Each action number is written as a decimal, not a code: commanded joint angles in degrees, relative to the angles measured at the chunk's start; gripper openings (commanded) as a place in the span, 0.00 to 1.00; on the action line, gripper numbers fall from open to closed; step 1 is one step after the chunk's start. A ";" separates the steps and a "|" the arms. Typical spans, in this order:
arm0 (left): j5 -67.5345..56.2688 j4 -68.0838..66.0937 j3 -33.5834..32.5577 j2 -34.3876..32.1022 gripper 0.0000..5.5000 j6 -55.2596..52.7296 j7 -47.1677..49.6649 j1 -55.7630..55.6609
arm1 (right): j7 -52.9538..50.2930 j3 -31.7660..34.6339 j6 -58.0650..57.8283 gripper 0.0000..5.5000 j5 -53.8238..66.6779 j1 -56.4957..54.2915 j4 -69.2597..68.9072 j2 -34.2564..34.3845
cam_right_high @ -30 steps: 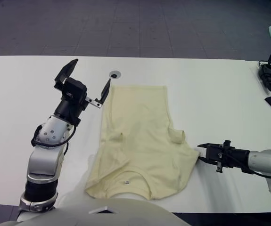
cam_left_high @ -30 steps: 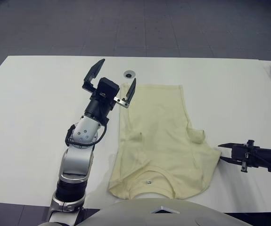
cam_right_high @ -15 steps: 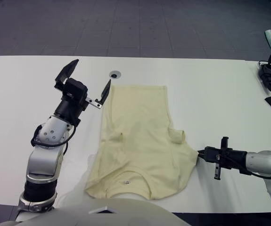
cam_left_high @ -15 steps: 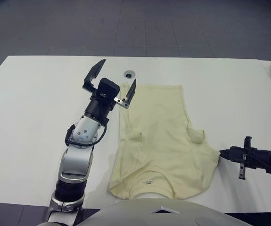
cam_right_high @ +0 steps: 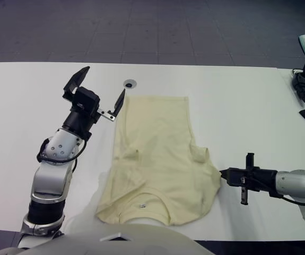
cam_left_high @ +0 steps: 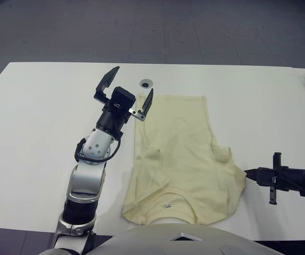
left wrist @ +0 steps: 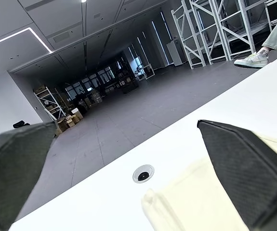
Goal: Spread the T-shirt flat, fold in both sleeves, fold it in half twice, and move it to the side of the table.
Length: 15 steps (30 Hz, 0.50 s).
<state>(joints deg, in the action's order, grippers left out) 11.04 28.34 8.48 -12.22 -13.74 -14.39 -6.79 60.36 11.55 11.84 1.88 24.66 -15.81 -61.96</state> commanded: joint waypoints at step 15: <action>0.16 -2.80 1.00 -0.27 0.98 1.30 -0.24 -1.59 | 2.24 -21.03 -8.77 0.00 -6.26 -19.54 -11.59 4.58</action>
<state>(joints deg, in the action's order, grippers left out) 11.08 25.72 8.94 -12.29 -12.53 -14.40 -7.99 62.39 -6.75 4.14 -2.63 7.73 -27.55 -58.72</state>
